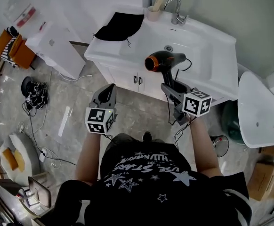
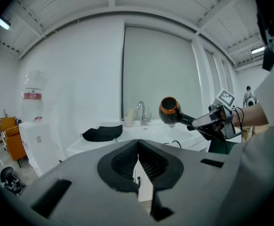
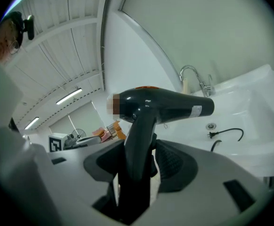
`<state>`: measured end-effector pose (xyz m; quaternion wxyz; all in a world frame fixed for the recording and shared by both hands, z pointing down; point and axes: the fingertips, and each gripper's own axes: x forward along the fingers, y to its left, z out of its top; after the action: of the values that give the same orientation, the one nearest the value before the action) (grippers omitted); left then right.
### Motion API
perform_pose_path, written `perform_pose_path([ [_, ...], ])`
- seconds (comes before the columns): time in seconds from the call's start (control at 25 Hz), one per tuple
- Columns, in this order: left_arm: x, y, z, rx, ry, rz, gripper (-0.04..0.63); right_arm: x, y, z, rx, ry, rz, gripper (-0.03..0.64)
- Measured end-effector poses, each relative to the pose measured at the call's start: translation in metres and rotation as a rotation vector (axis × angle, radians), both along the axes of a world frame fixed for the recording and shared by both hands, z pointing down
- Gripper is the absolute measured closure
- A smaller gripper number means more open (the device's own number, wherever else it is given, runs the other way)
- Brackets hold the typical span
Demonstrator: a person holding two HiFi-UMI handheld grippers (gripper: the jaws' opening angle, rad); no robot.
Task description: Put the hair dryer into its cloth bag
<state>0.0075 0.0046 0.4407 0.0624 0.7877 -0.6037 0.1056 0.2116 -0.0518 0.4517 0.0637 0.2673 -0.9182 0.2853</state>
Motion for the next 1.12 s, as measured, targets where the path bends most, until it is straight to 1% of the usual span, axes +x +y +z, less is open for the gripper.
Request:
perform_pose_path([
  [0.04,-0.003,0.001,0.001,-0.002,-0.003,-0.007,0.583,-0.004,-0.003,0.001,-0.003,-0.005,-0.009,0.410],
  [0.12,-0.010,0.003,0.002,-0.007,-0.016,-0.021,0.549,-0.014,-0.007,0.004,-0.015,-0.016,-0.029,0.410],
  [0.28,-0.032,-0.002,0.002,-0.009,-0.036,-0.056,0.547,-0.039,-0.015,0.007,-0.031,-0.020,-0.064,0.410],
  [0.44,-0.059,-0.019,0.007,-0.018,-0.053,-0.062,0.518,-0.064,-0.020,0.007,-0.034,-0.016,-0.097,0.410],
  [0.56,-0.078,-0.041,0.008,-0.018,-0.068,-0.053,0.500,-0.079,-0.029,0.005,-0.031,-0.013,-0.103,0.410],
  [0.64,-0.091,-0.061,0.010,-0.026,-0.097,-0.030,0.486,-0.091,-0.039,0.004,-0.034,-0.017,-0.101,0.410],
  [0.8,-0.114,-0.105,0.020,-0.065,-0.142,0.051,0.454,-0.115,-0.063,0.007,-0.040,-0.023,-0.078,0.410],
  [0.88,-0.127,-0.129,0.025,-0.070,-0.162,0.084,0.451,-0.126,-0.077,0.009,-0.045,-0.023,-0.058,0.410],
  [1.12,-0.166,-0.196,0.043,-0.102,-0.257,0.172,0.445,-0.153,-0.116,0.009,-0.047,-0.004,-0.007,0.410],
])
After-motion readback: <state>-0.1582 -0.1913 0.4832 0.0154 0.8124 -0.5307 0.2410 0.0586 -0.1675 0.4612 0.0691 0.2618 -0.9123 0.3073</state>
